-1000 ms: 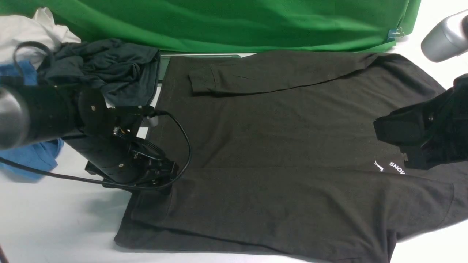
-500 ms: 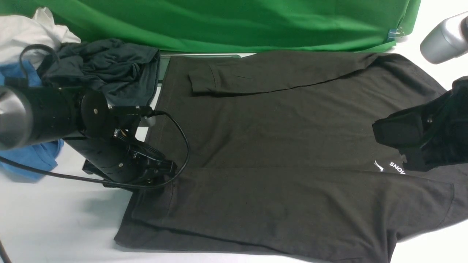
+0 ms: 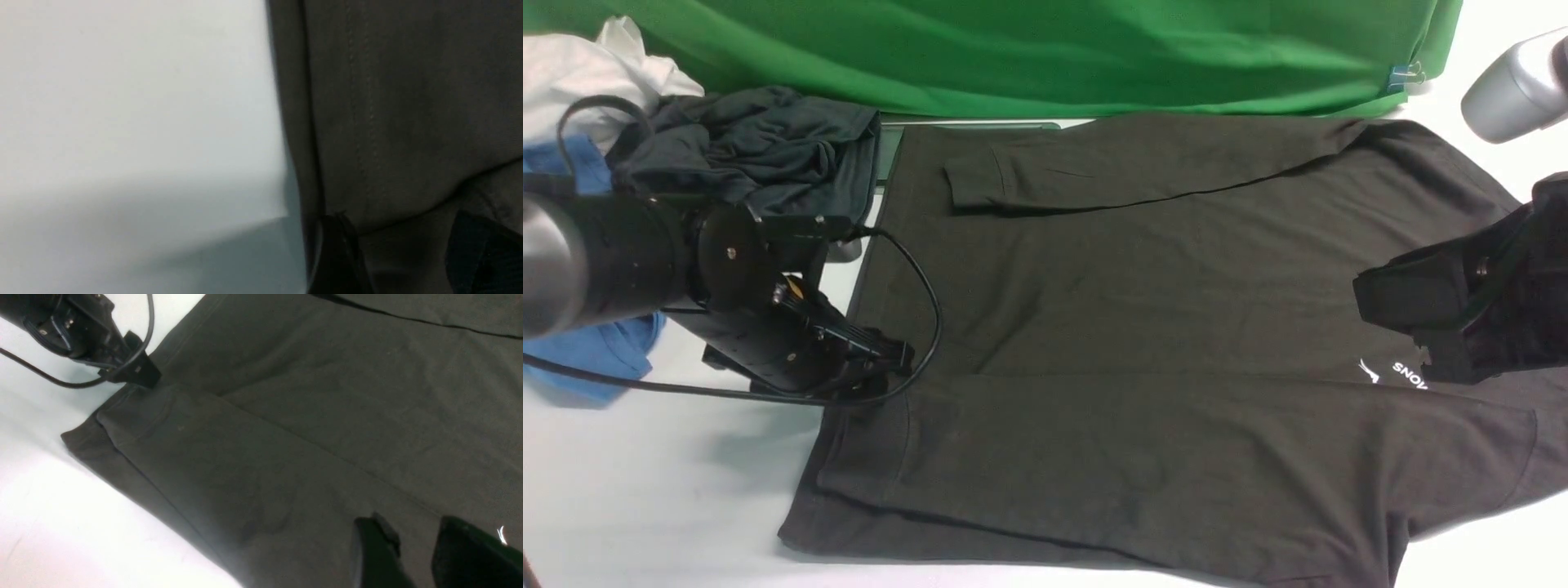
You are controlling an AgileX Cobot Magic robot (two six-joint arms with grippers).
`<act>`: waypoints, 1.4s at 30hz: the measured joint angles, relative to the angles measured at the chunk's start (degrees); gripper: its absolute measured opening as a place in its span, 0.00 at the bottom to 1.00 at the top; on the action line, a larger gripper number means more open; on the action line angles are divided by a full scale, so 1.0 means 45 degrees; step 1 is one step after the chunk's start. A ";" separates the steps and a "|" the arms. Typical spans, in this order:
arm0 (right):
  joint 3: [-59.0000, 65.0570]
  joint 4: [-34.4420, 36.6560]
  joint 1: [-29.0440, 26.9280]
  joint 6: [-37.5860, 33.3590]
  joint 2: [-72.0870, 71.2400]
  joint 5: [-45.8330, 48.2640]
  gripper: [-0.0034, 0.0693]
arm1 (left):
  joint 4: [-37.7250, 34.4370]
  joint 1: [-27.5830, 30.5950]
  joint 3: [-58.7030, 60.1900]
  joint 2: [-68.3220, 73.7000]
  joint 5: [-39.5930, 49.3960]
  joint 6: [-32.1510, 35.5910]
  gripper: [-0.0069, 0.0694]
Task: Fold a long-sleeved shirt on a white desktop.
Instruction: 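Grasp the left edge of the dark T-shirt lying flat on the table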
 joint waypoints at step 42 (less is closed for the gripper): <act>0.0000 0.0000 0.0000 0.0015 0.0000 -0.0040 0.38 | -0.0364 0.0000 -0.0360 -0.0603 0.1128 0.0935 0.15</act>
